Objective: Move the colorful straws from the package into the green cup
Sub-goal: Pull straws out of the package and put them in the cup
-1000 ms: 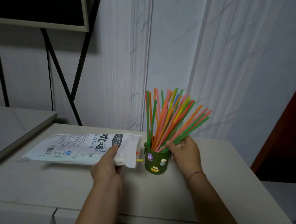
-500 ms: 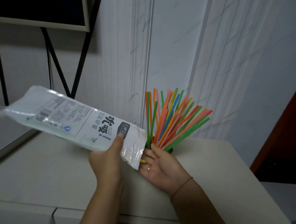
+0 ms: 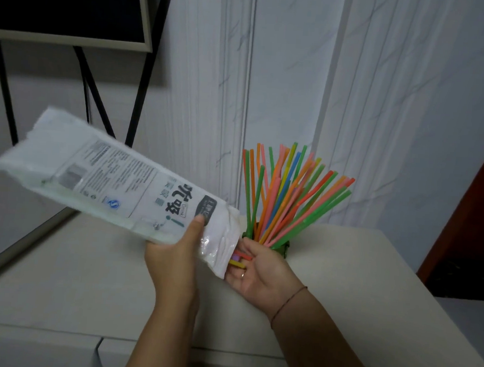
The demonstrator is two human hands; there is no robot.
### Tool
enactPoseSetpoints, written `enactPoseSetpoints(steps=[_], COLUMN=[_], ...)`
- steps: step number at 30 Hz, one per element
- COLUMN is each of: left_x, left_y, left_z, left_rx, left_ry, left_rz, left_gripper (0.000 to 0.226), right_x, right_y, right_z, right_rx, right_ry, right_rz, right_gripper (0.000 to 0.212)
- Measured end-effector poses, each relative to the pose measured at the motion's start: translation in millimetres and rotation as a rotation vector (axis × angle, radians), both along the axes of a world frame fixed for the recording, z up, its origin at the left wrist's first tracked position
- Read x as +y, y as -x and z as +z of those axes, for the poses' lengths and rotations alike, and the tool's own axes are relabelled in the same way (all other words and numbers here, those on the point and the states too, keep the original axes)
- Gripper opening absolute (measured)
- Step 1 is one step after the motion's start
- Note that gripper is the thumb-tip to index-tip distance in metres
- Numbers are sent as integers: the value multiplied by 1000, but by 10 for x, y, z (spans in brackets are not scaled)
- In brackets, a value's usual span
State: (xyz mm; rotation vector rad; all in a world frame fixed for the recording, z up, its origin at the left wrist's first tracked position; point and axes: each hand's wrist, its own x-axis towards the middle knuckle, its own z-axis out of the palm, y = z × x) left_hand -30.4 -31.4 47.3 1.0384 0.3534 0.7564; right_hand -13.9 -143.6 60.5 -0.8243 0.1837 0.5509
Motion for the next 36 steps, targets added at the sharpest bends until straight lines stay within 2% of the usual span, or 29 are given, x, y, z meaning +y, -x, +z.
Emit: enactPoseSetpoints(steps=[2,5,7,9,14,22,27,30,32,36], left_x=[24,42,54,72,120,106,24,54,109,173], left_y=[-7,-13,-17,-16,-38,-74,-74,-83,-91,-102], left_z=[-27,-32,-33,-36,-34,-50,-77,-65,-58,-49], left_rx=[23,64,77,87,110,111,141,125,108,100], left_ry=[132,293,357,433,630,677,656,675,691,697], left_rz=[-32,-64,-87,-123,-183,-213,-317,-294,-269,-288], left_gripper=[31,36,35,33,49,45,23,29,30,17], right_x=[-16,-40,-72,-121,-313,-473,-392,-451,-554,-700], right_y=[-1,-15,-32,-46,-83,-116,-82,-80,-89,-110], right_z=[2,-15,-16,4,59,113,110,155,191,229], right_rx=[-68,-201,-280,-350,-427,-324,-406,-434,-432,-395], right_ry=[166,345,393,427,462,294,402,435,421,334], right_rz=[-29,-52,-88,-137,-226,-266,-240,-273,-310,-348], right_gripper=[17,14,17,10,12,6,6,8,8,9])
